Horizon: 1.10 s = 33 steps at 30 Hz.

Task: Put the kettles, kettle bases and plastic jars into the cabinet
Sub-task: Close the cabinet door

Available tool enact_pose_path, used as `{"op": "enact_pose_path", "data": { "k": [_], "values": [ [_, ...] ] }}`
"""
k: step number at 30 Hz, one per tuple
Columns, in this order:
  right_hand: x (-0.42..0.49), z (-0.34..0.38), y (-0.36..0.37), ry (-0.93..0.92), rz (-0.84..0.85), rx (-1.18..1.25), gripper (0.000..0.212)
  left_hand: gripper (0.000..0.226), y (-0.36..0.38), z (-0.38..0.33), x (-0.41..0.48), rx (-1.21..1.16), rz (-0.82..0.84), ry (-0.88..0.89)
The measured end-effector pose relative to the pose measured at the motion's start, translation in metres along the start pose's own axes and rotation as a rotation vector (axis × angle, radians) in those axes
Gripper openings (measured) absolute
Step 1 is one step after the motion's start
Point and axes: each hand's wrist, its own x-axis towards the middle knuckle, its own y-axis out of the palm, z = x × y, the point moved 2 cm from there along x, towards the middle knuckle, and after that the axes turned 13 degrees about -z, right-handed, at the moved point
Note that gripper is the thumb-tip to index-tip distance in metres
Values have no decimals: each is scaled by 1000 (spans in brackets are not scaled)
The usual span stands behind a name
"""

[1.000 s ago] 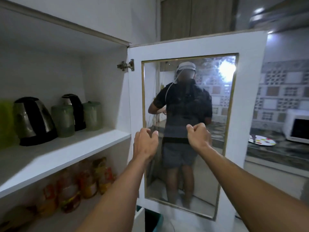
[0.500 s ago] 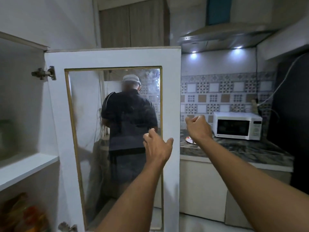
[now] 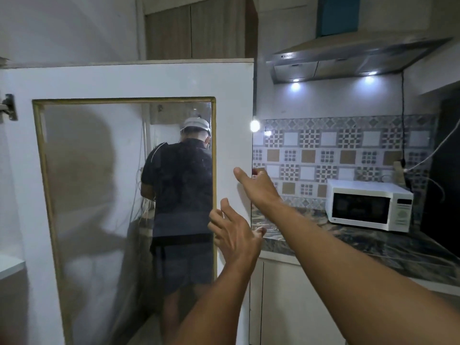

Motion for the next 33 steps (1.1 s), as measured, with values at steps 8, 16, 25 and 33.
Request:
{"op": "enact_pose_path", "data": {
  "k": [8, 16, 25, 33],
  "values": [
    [-2, -16, 1, -72, -21, -66, 50, 113, 6, 5, -16, 125, -193, -21],
    [-66, 8, -20, -251, 14, -140, 38, 110, -59, 1, -57, 164, -128, -58],
    [-209, 78, -38, -515, 174, -76, 33, 84, -191, 36, -136, 103, -421, -55],
    [-312, 192, 3, -676, 296, 260, 42, 20, -358, 82, -137, 214, -575, -92]
  ]
}}
